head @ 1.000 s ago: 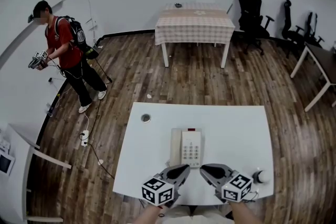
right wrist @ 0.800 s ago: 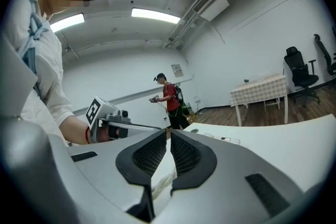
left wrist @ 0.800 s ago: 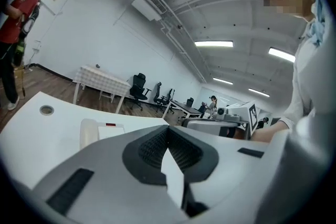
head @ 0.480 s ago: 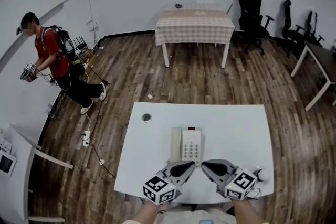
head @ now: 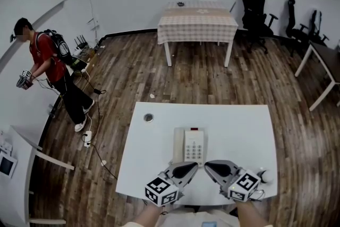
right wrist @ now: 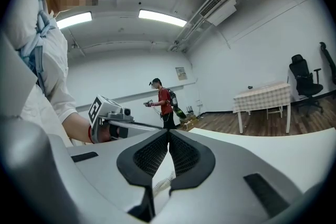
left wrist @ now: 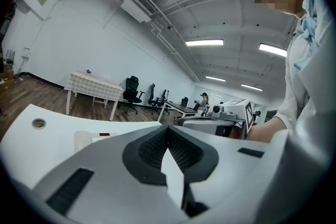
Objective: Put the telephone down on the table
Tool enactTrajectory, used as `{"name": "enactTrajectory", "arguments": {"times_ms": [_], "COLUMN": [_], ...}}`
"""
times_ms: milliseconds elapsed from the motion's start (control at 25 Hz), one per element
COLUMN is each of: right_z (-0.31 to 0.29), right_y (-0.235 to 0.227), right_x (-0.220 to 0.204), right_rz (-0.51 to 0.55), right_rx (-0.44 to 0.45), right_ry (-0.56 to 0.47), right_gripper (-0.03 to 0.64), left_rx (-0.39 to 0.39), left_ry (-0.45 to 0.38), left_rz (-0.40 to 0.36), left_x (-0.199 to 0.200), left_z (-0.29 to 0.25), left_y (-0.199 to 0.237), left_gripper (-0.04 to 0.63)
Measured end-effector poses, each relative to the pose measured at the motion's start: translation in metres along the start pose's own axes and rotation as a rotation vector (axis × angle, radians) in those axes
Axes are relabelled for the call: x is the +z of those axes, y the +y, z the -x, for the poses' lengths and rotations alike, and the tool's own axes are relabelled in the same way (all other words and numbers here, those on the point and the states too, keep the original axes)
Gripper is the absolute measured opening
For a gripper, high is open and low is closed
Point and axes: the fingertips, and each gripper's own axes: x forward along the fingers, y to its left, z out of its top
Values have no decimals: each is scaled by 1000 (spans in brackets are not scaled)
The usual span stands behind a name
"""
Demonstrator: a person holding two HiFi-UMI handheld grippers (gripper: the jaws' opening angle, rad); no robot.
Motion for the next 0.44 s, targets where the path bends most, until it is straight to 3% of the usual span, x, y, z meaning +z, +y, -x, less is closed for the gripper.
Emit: {"name": "enactTrajectory", "arguments": {"times_ms": [440], "right_z": [0], "right_y": [-5], "right_x": [0], "right_rz": [6], "right_rx": [-2], "right_ry": [2], "right_gripper": [35], "left_rx": [-2], "left_ry": [4], "left_rz": [1], "left_x": [1], "left_z": [-5], "left_y": [2], "left_gripper": [0]}}
